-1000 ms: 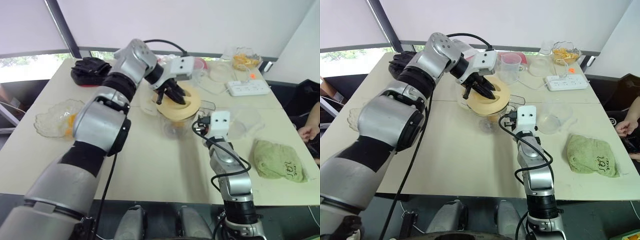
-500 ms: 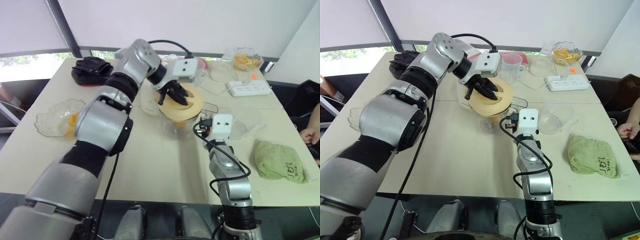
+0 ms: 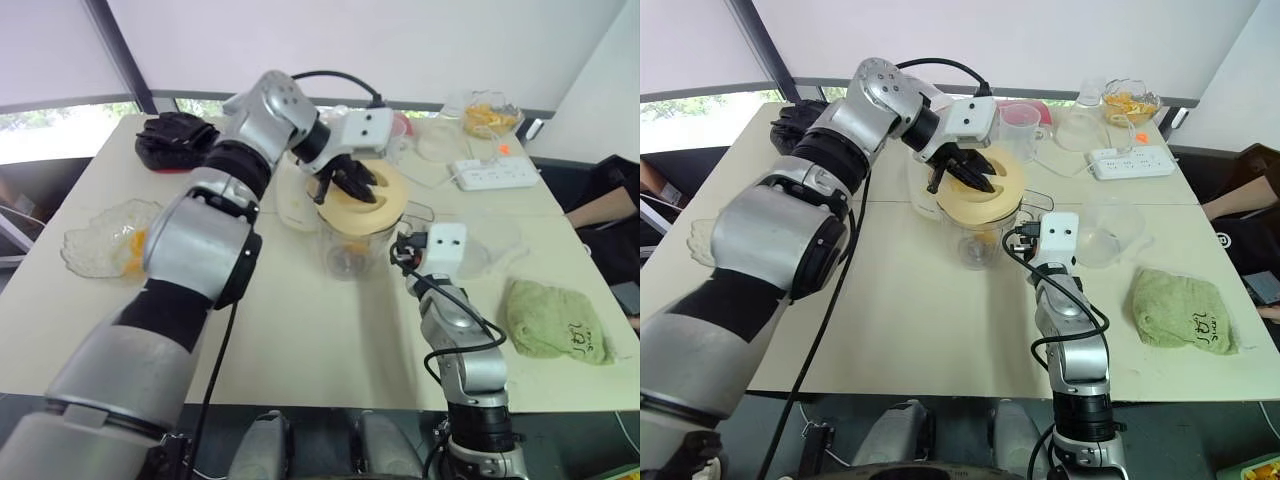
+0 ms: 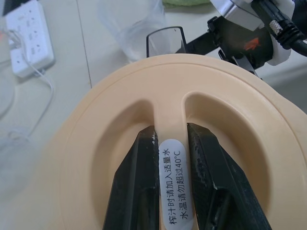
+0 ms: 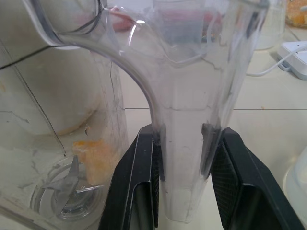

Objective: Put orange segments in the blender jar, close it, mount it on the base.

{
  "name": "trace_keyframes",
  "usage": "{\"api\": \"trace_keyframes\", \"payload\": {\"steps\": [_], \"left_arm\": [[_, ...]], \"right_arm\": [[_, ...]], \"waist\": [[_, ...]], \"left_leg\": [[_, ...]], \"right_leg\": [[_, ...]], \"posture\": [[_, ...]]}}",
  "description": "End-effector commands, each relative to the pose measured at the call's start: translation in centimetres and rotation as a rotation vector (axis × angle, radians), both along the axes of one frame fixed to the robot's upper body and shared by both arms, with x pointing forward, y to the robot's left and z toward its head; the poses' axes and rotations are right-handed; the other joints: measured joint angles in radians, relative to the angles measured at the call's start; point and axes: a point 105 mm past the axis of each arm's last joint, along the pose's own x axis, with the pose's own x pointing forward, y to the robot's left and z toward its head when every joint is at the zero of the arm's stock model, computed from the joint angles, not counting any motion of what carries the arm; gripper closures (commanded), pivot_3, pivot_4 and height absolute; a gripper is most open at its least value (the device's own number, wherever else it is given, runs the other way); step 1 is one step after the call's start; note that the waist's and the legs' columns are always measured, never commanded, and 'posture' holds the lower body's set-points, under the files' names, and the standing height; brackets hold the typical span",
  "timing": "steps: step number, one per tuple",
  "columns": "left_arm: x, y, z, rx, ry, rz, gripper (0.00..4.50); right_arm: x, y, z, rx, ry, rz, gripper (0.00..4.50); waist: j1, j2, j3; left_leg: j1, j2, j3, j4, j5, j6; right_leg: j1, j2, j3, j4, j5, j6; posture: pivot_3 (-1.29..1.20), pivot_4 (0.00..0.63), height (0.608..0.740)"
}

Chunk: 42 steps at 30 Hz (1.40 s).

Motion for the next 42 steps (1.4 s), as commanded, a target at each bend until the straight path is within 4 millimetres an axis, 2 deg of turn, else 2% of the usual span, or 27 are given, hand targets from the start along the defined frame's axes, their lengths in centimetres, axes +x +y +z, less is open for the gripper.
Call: {"api": "trace_keyframes", "payload": {"steps": [1, 9, 17, 24, 33, 42], "left_arm": [[0.6, 2.5, -1.4, 0.114, -0.006, 0.035, 4.22], [-0.2, 3.5, -3.2, 0.19, 0.07, -0.025, 4.22], [0.6, 3.5, -4.3, 0.184, 0.041, 0.046, 4.22], [1.4, 4.7, -6.0, 0.251, 0.043, 0.139, 4.22], [1.4, 4.5, -6.1, 0.198, 0.204, 0.28, 4.22], [2.2, 4.2, -6.0, 0.139, 0.215, 0.391, 4.22]], "right_arm": [[-0.3, 0.6, 0.9, 0.035, -0.03, 0.065, 3.62], [-0.3, 0.3, 1.0, 0.027, -0.033, 0.064, 3.62], [-0.5, 0.0, 1.0, 0.023, -0.032, 0.052, 3.62], [-0.4, -0.1, 1.1, 0.02, -0.03, 0.052, 3.62], [0.0, 0.2, 1.2, 0.012, -0.034, 0.067, 3.62], [0.5, 0.3, 1.5, 0.003, -0.041, 0.085, 3.62]], "waist": [[-0.006, 0.0, 0.0], [-0.012, 0.0, 0.0], [-0.01, 0.0, 0.0], [-0.009, 0.0, -0.001], [-0.01, 0.0, -0.001], [-0.009, 0.0, -0.001]], "left_leg": [[0.0, 0.0, 0.0, 0.0, 0.0, 0.0], [-0.001, 0.0, -0.001, -0.002, 0.0, 0.0], [-0.001, 0.0, -0.002, -0.002, 0.0, 0.0], [0.001, 0.0, -0.002, -0.002, 0.0, 0.0], [0.008, 0.0, -0.003, -0.003, 0.0, 0.0], [0.011, 0.0, -0.003, -0.003, 0.0, 0.0]], "right_leg": [[0.0, 0.0, 0.0, 0.0, 0.0, 0.0], [-0.002, 0.001, 0.0, -0.001, 0.0, 0.0], [-0.001, 0.001, 0.0, -0.002, 0.0, 0.0], [0.001, 0.0, 0.0, -0.002, 0.0, 0.0], [0.009, 0.001, 0.0, -0.003, 0.0, 0.0], [0.011, 0.001, 0.0, -0.003, 0.0, 0.0]], "posture": [[0.0, 0.15, 0.74], [0.0, 0.15, 0.74], [0.0, 0.15, 0.74], [0.0, 0.15, 0.74], [0.0, 0.15, 0.74], [0.0, 0.15, 0.74]]}}
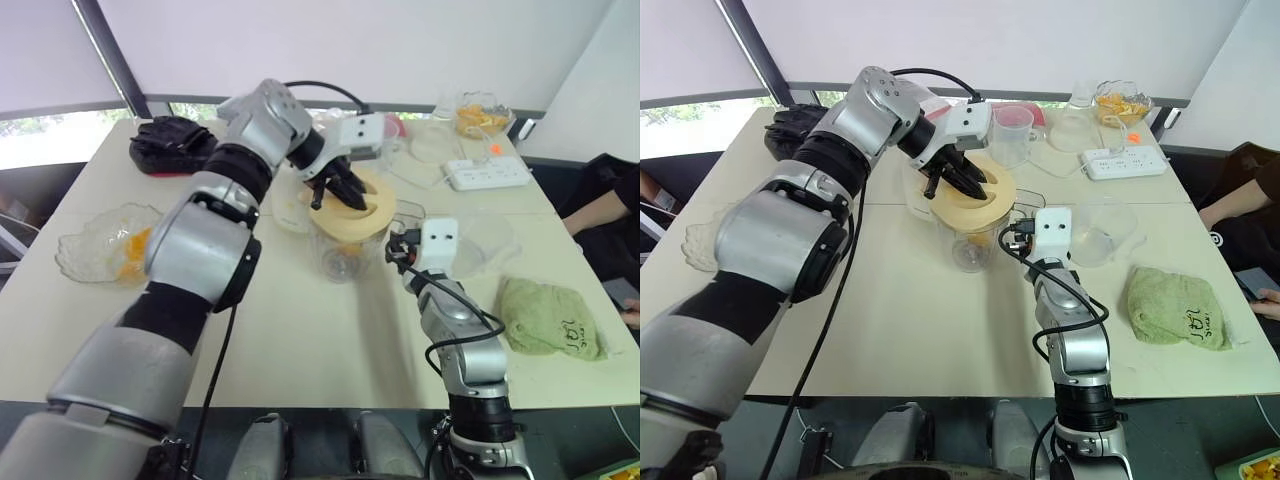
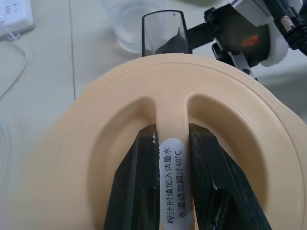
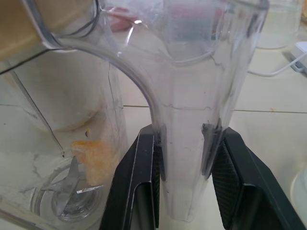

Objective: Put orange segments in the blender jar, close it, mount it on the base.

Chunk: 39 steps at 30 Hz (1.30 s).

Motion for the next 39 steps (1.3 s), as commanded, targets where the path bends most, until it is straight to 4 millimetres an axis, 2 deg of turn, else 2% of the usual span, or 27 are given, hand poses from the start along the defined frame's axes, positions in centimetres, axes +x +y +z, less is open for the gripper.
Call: {"api": "trace_keyframes", "payload": {"steps": [1, 11, 23, 28, 36, 37, 39], "left_arm": [[1.7, 3.5, -4.2, 0.125, 0.035, 0.195, 4.22], [2.2, 3.6, -4.1, 0.107, 0.053, 0.302, 4.22], [2.2, 3.8, -4.3, 0.134, 0.072, 0.335, 4.22], [2.1, 3.8, -4.6, 0.151, 0.053, 0.297, 4.22], [1.8, 3.1, -4.1, 0.101, 0.006, 0.185, 0.39], [1.8, 3.1, -4.0, 0.094, 0.003, 0.184, 0.02], [2.0, 3.2, -4.0, 0.09, -0.006, 0.194, 0.02]], "right_arm": [[-0.2, 0.2, 1.5, 0.024, -0.065, 0.041, 3.62], [0.8, 0.2, 2.0, 0.012, -0.078, 0.063, 3.62], [0.8, 0.8, 2.0, 0.015, -0.071, 0.097, 3.62], [0.8, 0.9, 1.9, 0.014, -0.067, 0.099, 3.62], [0.7, 0.6, 1.8, 0.013, -0.066, 0.09, 3.62], [0.6, 0.6, 1.7, 0.013, -0.065, 0.089, 3.62], [0.5, 0.5, 1.7, 0.013, -0.064, 0.088, 3.62]], "waist": [[0.0, 0.0, 0.0], [-0.001, 0.0, 0.0], [0.0, 0.0, 0.0], [0.0, 0.0, 0.0], [0.004, 0.0, -0.001], [0.004, 0.0, -0.001], [0.002, -0.003, -0.001]], "left_leg": [[0.0, 0.0, 0.0, 0.0, 0.0, 0.0], [0.0, 0.0, 0.0, 0.0, 0.0, 0.0], [0.0, 0.0, -0.001, 0.0, 0.0, 0.0], [0.0, 0.0, -0.001, 0.0, 0.0, 0.0], [0.0, 0.0, -0.002, 0.0, 0.0, 0.0], [0.001, 0.0, -0.004, 0.0, 0.0, 0.0], [0.001, -0.001, -0.004, 0.0, 0.0, 0.0]], "right_leg": [[0.0, 0.0, 0.0, 0.0, 0.0, 0.0], [0.0, 0.0, 0.0, 0.0, 0.0, 0.0], [0.0, 0.0, 0.0, 0.0, 0.0, 0.0], [0.0, 0.0, 0.0, 0.0, 0.0, 0.0], [0.0, 0.0, 0.0, 0.0, 0.0, 0.0], [0.002, -0.001, -0.001, 0.0, 0.0, 0.0], [0.003, -0.001, -0.001, -0.001, 0.0, 0.0]], "posture": [[0.0, 0.15, 0.74], [0.0, 0.15, 0.74], [0.0, 0.15, 0.74], [0.0, 0.15, 0.74], [0.0, 0.15, 0.74], [0.0, 0.15, 0.74], [0.0, 0.15, 0.74]]}}
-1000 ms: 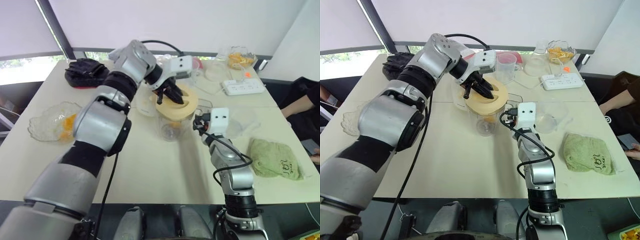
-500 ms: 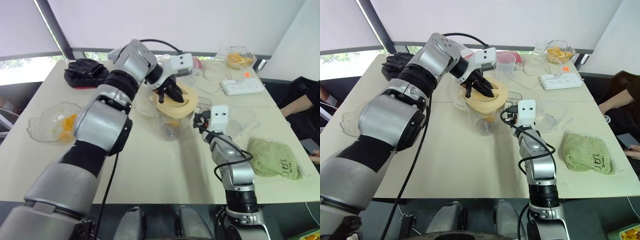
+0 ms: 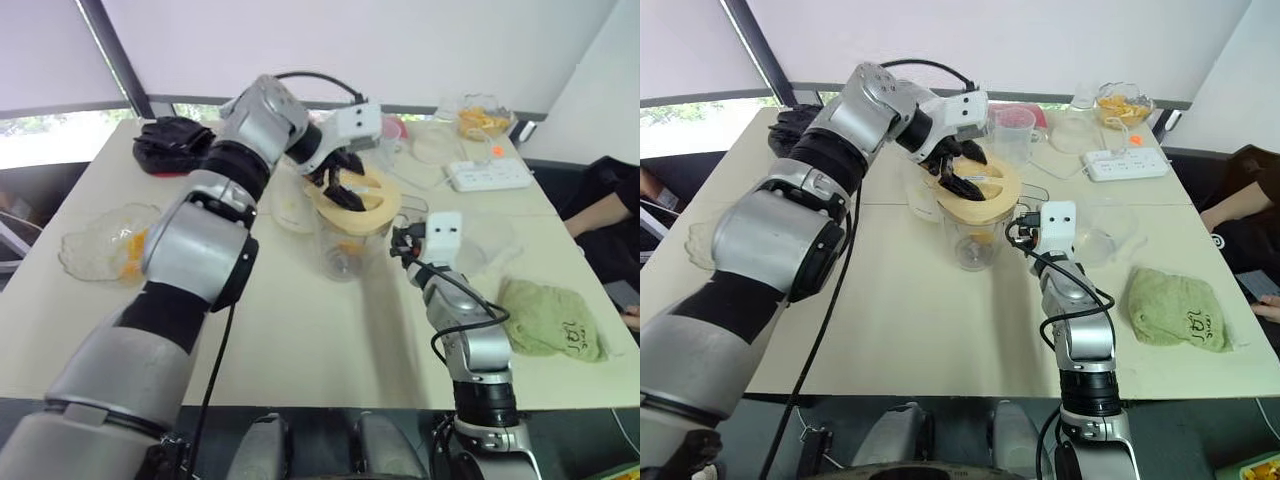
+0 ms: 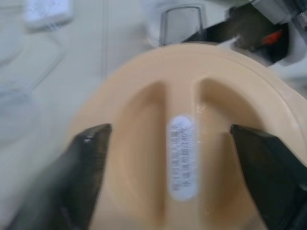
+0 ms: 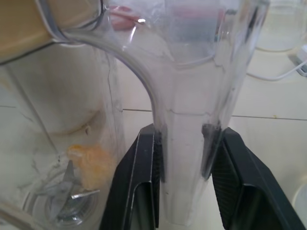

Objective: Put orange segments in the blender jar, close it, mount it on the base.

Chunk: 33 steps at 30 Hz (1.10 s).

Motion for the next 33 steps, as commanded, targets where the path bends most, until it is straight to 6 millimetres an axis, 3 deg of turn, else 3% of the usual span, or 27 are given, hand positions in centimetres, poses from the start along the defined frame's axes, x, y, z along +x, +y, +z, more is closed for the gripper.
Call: {"api": "trace_keyframes", "payload": {"steps": [1, 6, 13, 18, 22, 29, 33], "left_arm": [[0.3, 1.9, -4.3, 0.108, 0.091, 0.077, 0.02], [0.2, 1.8, -3.5, 0.063, 0.098, 0.065, 0.02], [0.5, 0.5, -0.6, -0.146, 0.064, 0.063, 0.02], [0.0, -0.1, 3.1, -0.513, 0.191, 0.059, 0.02], [-0.9, 0.5, 4.3, -0.657, 0.295, -0.007, 0.02], [-0.9, 2.5, 9.2, -1.163, 0.382, -0.064, 0.02], [-0.2, 3.4, 9.9, -1.282, 0.332, -0.014, 0.02]], "right_arm": [[-0.4, 0.9, 1.7, 0.02, -0.067, 0.046, 3.62], [-0.4, 0.9, 1.5, 0.017, -0.064, 0.049, 3.62], [-0.4, 1.1, 1.3, 0.02, -0.063, 0.052, 3.62], [-0.3, 1.0, 1.2, 0.017, -0.059, 0.051, 3.62], [-0.3, 0.9, 1.1, 0.015, -0.058, 0.053, 3.62], [-0.2, 1.1, 1.0, 0.014, -0.054, 0.063, 3.62], [-0.2, 1.1, 1.0, 0.011, -0.052, 0.069, 3.62]], "waist": [[0.001, -0.003, 0.0], [-0.001, -0.003, 0.0], [-0.002, -0.004, 0.001], [-0.003, -0.003, 0.001], [-0.011, -0.003, 0.001], [-0.018, -0.003, 0.001], [-0.02, -0.003, 0.001]], "left_leg": [[-0.001, 0.0, -0.002, 0.0, 0.0, 0.0], [-0.001, -0.001, -0.003, 0.0, 0.0, 0.0], [-0.004, -0.001, -0.003, -0.001, 0.0, 0.0], [-0.017, -0.002, -0.003, -0.001, 0.002, -0.003], [-0.029, -0.003, -0.004, 0.0, 0.007, -0.012], [-0.031, -0.004, -0.005, 0.0, 0.007, -0.012], [-0.031, -0.004, -0.005, 0.0, 0.007, -0.013]], "right_leg": [[0.0, 0.001, -0.001, 0.0, 0.0, 0.0], [0.0, 0.0, -0.002, 0.0, 0.0, 0.0], [-0.004, 0.0, -0.001, 0.0, 0.0, 0.0], [-0.018, 0.0, -0.001, 0.002, 0.0, 0.0], [-0.033, 0.0, 0.001, 0.006, 0.0, 0.0], [-0.035, -0.001, 0.001, 0.006, 0.0, 0.0], [-0.035, -0.001, 0.001, 0.007, 0.0, 0.0]], "posture": [[0.0, 0.15, 0.74], [0.0, 0.15, 0.74], [0.0, 0.15, 0.74], [0.0, 0.15, 0.74], [0.0, 0.15, 0.74], [0.0, 0.15, 0.74], [0.0, 0.15, 0.74]]}}
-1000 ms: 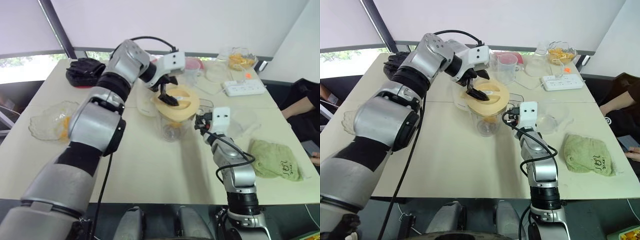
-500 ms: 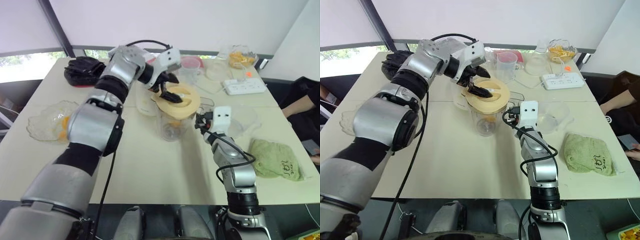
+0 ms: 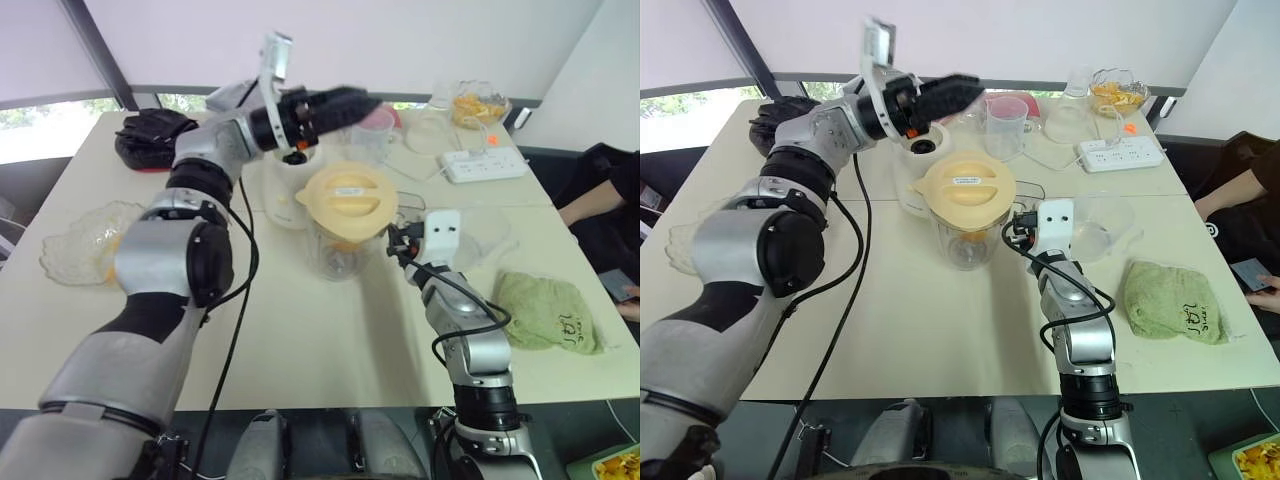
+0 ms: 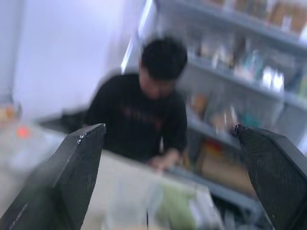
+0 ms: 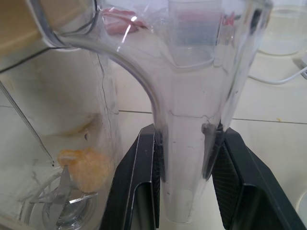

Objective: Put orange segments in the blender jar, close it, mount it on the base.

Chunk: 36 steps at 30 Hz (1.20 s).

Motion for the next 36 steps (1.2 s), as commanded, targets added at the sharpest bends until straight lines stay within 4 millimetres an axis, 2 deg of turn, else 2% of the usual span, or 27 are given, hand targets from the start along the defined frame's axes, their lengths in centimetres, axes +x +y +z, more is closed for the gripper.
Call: {"api": "trace_keyframes", "payload": {"steps": [1, 5, 7, 10, 14, 17, 21, 26, 29, 32, 36], "left_arm": [[0.4, 1.0, 1.7, -0.088, -0.059, 0.084, 0.02], [2.0, 2.7, 0.9, -0.061, -0.078, 0.285, 0.02], [3.2, 4.5, 0.1, -0.032, -0.091, 0.442, 0.02], [4.7, 8.2, -2.2, 0.035, -0.067, 0.679, 0.02], [4.4, 11.9, -7.0, 0.189, -0.06, 0.803, 0.02], [3.0, 13.4, -10.2, 0.29, -0.052, 0.815, 0.02], [0.9, 14.0, -13.0, 0.387, -0.05, 0.791, 0.02], [-1.9, 13.0, -16.5, 0.49, -0.041, 0.709, 0.02], [-2.6, 12.4, -17.2, 0.5, -0.032, 0.694, 0.02], [-3.5, 11.8, -18.3, 0.51, -0.017, 0.668, 0.02], [-4.1, 11.1, -18.9, 0.498, 0.001, 0.679, 0.02]], "right_arm": [[0.0, 0.4, 0.1, 0.002, 0.0, 0.027, 3.62], [0.2, 0.3, 0.3, 0.001, -0.001, 0.033, 3.62], [0.4, 0.2, 0.7, 0.004, -0.012, 0.035, 3.62], [0.8, -0.3, 2.1, 0.036, -0.044, 0.022, 3.62], [1.2, -0.8, 4.8, 0.097, -0.096, 0.011, 3.62], [1.3, -1.0, 6.9, 0.129, -0.128, 0.013, 3.62], [1.2, -1.1, 9.5, 0.133, -0.171, 0.033, 3.62], [1.1, -1.4, 14.0, 0.089, -0.244, 0.049, 3.62], [1.4, -1.9, 15.6, 0.047, -0.251, 0.045, 3.62], [2.1, -1.7, 18.4, -0.054, -0.24, 0.051, 3.62], [3.4, -1.1, 22.3, -0.061, -0.26, 0.082, 3.62]], "waist": [[-0.001, 0.0, 0.0], [-0.004, 0.0, 0.0], [-0.006, 0.0, 0.0], [-0.009, 0.0, 0.0], [-0.008, 0.0, 0.0], [-0.008, 0.001, 0.0], [-0.004, 0.001, 0.0], [-0.007, 0.001, 0.001], [-0.005, 0.001, 0.001], [-0.007, 0.002, 0.001], [-0.011, 0.002, 0.001]], "left_leg": [[0.0, 0.0, 0.0, 0.0, 0.0, 0.0], [0.0, 0.0, 0.0, 0.0, 0.001, -0.001], [0.0, -0.001, 0.0, 0.0, 0.001, -0.002], [0.0, -0.001, 0.0, 0.0, 0.001, -0.002], [-0.003, -0.002, 0.0, 0.001, 0.002, -0.004], [-0.005, -0.002, 0.0, 0.002, 0.003, -0.004], [-0.006, -0.003, -0.001, 0.002, 0.003, -0.005], [-0.006, -0.004, -0.002, 0.002, 0.003, -0.005], [-0.006, -0.004, -0.002, 0.003, 0.003, -0.005], [-0.006, -0.004, -0.002, 0.003, 0.003, -0.005], [-0.006, -0.004, -0.002, 0.002, 0.003, -0.005]], "right_leg": [[0.0, 0.0, 0.0, 0.0, 0.0, 0.0], [0.0, 0.0, 0.0, 0.001, 0.0, 0.0], [-0.001, -0.001, 0.0, 0.002, 0.0, 0.0], [-0.004, 0.0, 0.002, 0.006, 0.0, 0.0], [-0.013, -0.001, 0.003, 0.013, 0.0, 0.0], [-0.014, -0.001, 0.003, 0.014, 0.0, 0.0], [-0.014, -0.002, 0.002, 0.014, 0.0, 0.0], [-0.014, -0.002, 0.002, 0.014, 0.0, 0.0], [-0.014, -0.003, 0.002, 0.014, 0.0, -0.001], [-0.014, -0.003, 0.002, 0.014, 0.0, -0.001], [-0.014, -0.003, 0.002, 0.014, 0.0, -0.001]], "posture": [[0.0, 0.15, 0.74], [0.0, 0.15, 0.74], [0.0, 0.15, 0.74], [0.0, 0.15, 0.74], [0.0, 0.15, 0.74], [0.0, 0.15, 0.74], [0.0, 0.15, 0.74], [0.0, 0.15, 0.74], [0.0, 0.15, 0.74], [0.0, 0.15, 0.74], [0.0, 0.15, 0.74]]}}
